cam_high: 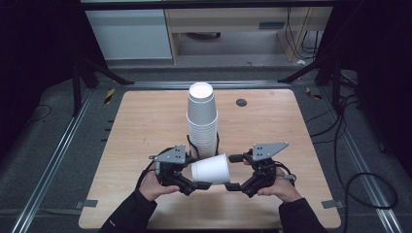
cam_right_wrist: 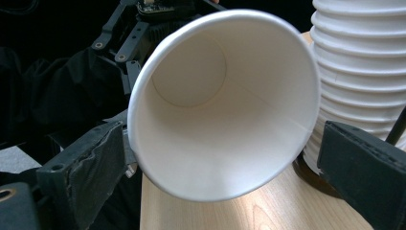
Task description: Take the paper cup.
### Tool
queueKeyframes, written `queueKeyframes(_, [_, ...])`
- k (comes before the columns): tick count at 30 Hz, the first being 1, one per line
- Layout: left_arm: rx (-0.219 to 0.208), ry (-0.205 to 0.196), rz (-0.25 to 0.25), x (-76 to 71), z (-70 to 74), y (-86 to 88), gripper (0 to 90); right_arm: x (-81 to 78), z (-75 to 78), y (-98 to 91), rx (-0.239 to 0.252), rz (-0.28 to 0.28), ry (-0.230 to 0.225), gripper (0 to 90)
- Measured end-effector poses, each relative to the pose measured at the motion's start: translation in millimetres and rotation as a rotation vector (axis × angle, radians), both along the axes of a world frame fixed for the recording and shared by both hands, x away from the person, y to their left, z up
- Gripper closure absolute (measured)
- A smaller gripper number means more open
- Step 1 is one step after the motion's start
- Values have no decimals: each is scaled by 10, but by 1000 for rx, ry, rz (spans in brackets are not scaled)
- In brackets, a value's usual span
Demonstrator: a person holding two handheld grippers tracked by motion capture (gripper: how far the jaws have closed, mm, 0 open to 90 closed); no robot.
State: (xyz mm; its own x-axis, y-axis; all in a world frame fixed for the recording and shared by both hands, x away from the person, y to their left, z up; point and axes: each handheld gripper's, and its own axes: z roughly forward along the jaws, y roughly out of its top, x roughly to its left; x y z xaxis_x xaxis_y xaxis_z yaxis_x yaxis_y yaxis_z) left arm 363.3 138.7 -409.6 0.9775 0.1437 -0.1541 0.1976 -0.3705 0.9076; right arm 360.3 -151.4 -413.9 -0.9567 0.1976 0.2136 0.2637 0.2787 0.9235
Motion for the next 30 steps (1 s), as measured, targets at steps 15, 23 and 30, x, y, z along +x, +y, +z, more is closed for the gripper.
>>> queueKeyframes(15, [9, -13, -16, -40, -6, -92, 218, 29, -59, 53, -6, 1, 26, 31])
queueKeyframes(23, [11, -18, -21, -56, 12, -102, 218, 29, -77, 94, -8, 20, 32, 39])
queueKeyframes(30, [10, -16, -28, -71, 13, -130, 218, 22, -87, 123, -1, 45, 35, 63])
